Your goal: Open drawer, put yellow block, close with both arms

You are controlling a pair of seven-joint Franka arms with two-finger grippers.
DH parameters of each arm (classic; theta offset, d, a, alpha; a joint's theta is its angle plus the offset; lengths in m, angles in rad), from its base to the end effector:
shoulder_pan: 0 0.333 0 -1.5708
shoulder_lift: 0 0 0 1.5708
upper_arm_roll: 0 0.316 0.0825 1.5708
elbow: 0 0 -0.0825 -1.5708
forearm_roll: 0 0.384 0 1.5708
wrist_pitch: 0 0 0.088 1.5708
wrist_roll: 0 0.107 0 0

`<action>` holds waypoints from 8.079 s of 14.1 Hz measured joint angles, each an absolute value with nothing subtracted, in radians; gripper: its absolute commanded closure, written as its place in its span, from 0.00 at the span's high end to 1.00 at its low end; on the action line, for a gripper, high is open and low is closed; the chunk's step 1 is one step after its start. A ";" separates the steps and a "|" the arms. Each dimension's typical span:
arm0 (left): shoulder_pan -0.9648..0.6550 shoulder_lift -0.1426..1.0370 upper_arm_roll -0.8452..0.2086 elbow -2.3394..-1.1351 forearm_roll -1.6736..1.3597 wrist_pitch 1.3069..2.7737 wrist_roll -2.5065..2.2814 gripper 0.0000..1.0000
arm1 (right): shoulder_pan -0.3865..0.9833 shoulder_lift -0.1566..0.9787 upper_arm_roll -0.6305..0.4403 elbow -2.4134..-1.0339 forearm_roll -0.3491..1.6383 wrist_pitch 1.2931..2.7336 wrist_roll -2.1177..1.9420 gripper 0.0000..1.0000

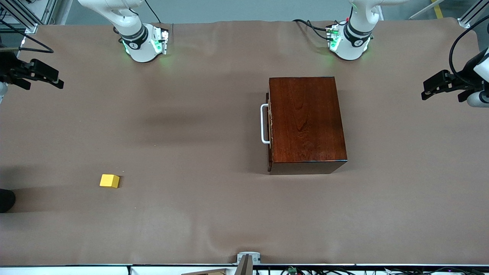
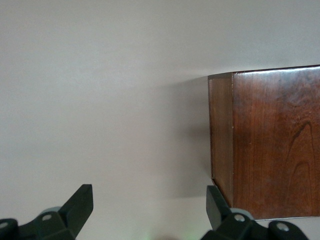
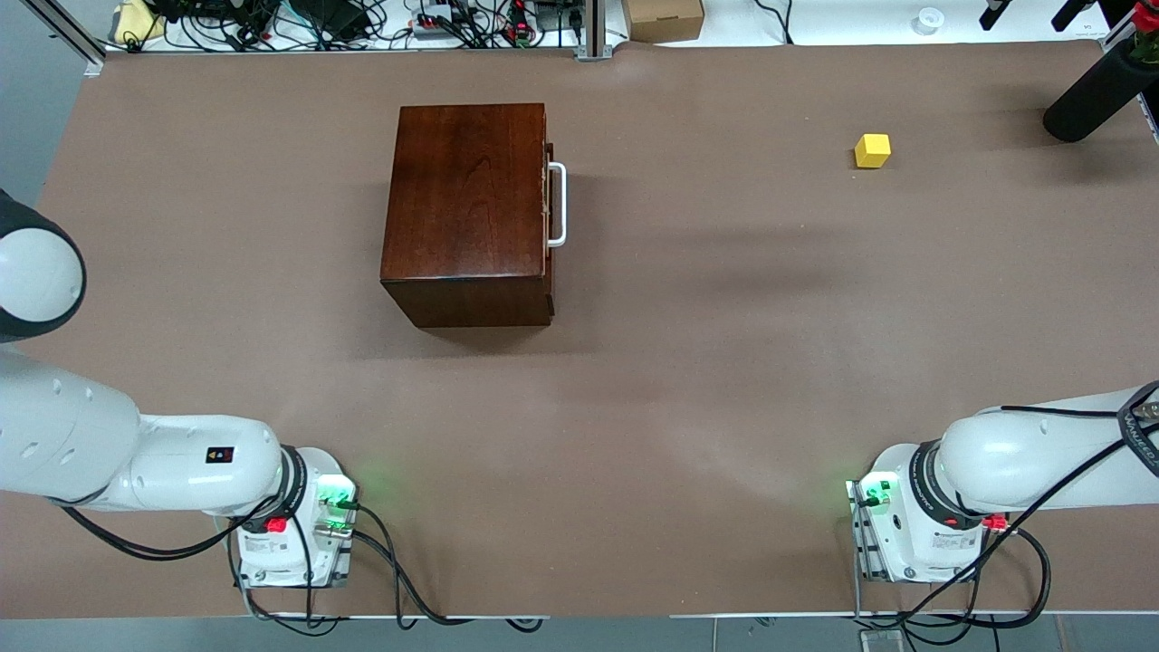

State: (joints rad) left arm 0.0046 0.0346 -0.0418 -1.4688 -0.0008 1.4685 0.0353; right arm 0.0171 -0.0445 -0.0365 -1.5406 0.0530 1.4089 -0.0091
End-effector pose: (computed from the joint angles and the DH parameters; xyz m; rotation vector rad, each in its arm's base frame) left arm 0.5548 -0.0203 0.6441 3.1368 -0.1139 -0.0547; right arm 0.5235 -0.0043 0.6492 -3.0832 0.0061 0.1333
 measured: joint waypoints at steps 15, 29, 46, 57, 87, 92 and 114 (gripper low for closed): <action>0.004 0.035 -0.041 -1.468 -0.001 1.466 0.035 1.00 | 0.035 -0.028 -0.037 -1.617 0.036 1.482 -0.009 1.00; -0.515 0.270 -0.136 -1.378 -0.002 1.602 -0.562 1.00 | 0.034 0.172 -0.044 -1.841 0.033 1.918 -0.009 1.00; -0.891 0.713 -0.037 -1.280 0.151 1.788 -0.851 1.00 | -0.028 0.611 -0.056 -1.747 0.026 2.392 -0.124 1.00; -0.884 0.733 -0.023 -1.278 0.195 1.750 -0.851 1.00 | -0.031 0.712 -0.054 -1.664 0.084 2.326 -0.103 0.00; -0.894 0.775 -0.056 -1.279 0.131 2.128 -1.030 1.00 | 0.030 0.356 -0.029 -1.619 0.094 1.977 -1.616 0.00; -0.894 0.779 -0.062 -1.278 0.111 2.173 -1.030 1.00 | 0.085 0.353 -0.023 -1.592 0.094 1.948 -1.617 0.00; -0.890 0.797 -0.098 -1.209 0.078 2.287 -1.040 1.00 | 0.141 0.344 -0.022 -1.587 0.094 1.888 -1.614 0.00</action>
